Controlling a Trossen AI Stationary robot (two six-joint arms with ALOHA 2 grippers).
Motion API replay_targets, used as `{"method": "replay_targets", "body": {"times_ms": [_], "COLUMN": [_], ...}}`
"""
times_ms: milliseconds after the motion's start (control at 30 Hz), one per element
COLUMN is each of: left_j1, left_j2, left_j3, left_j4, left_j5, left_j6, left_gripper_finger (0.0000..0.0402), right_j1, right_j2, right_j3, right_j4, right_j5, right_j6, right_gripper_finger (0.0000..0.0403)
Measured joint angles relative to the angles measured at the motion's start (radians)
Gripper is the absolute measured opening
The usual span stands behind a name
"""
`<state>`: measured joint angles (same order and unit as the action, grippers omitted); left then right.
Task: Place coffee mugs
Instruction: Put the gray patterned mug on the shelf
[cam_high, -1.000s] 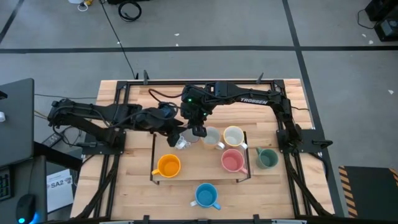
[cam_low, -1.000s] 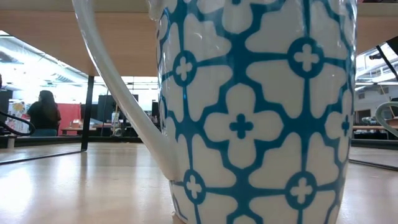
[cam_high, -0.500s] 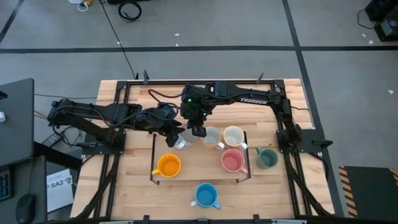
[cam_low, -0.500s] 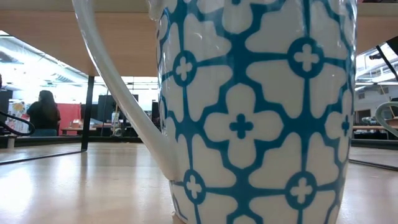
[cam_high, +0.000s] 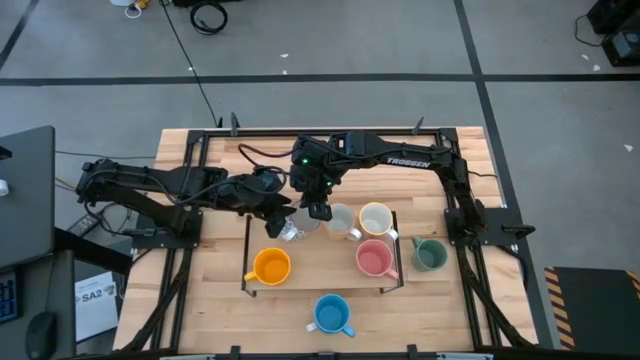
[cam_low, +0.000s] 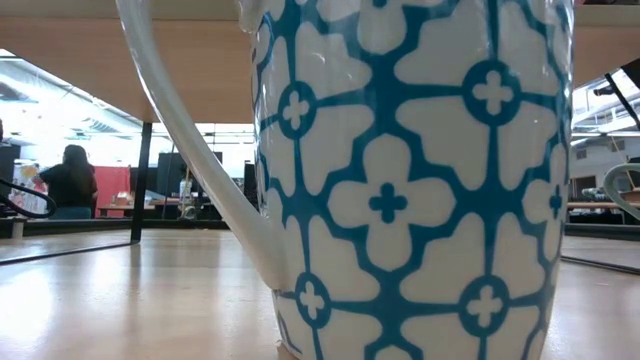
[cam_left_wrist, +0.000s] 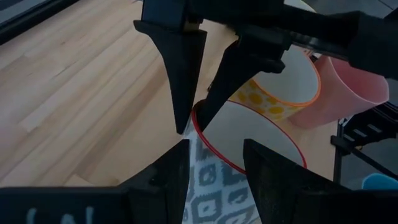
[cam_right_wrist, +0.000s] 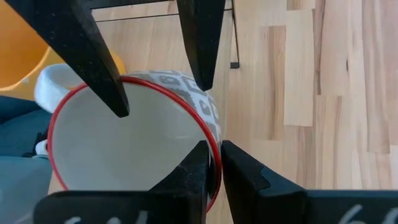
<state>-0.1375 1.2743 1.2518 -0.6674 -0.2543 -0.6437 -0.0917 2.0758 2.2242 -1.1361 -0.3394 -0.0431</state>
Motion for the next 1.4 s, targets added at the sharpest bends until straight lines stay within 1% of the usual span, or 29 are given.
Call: {"method": "replay_targets", "body": {"times_ms": [267,400,833,967,1067,1233,1400], "left_j1": [-0.001,-0.001,-0.002,-0.001,-0.001,-0.001,-0.001], "left_j2": [0.001,0.002,0.004,0.004,0.004,0.003,0.003], "left_j3": [-0.001,-0.003,-0.005,-0.005,-0.005,-0.005,-0.003], "left_j4": [-0.010,-0.014,-0.040,-0.068,-0.075,-0.074,-0.077], "left_j5": [0.000,0.019,0.027,0.027,0.027,0.026,0.025], "left_j6": [0.000,0.000,0.000,0.000,-0.011,-0.017,-0.018], "left_gripper_finger": [0.0156,0.0156,0.0156,0.0156,0.0156,0.0156,0.0156], "right_j1": [0.001,0.001,0.000,0.000,0.000,0.000,0.000], "right_j2": [0.000,0.000,-0.001,-0.001,-0.001,-0.001,-0.001], "right_j3": [0.000,0.000,0.000,0.000,0.000,0.000,0.000], "right_j4": [0.027,0.047,0.059,0.059,0.060,0.065,0.076], "right_j5": [-0.002,-0.003,-0.032,-0.032,-0.032,-0.031,-0.031], "right_j6": [-0.001,-0.001,-0.001,0.007,0.039,0.040,0.041], "right_gripper_finger": [0.0054,0.0055,0.0057,0.0070,0.0088,0.0116,0.0122]}}
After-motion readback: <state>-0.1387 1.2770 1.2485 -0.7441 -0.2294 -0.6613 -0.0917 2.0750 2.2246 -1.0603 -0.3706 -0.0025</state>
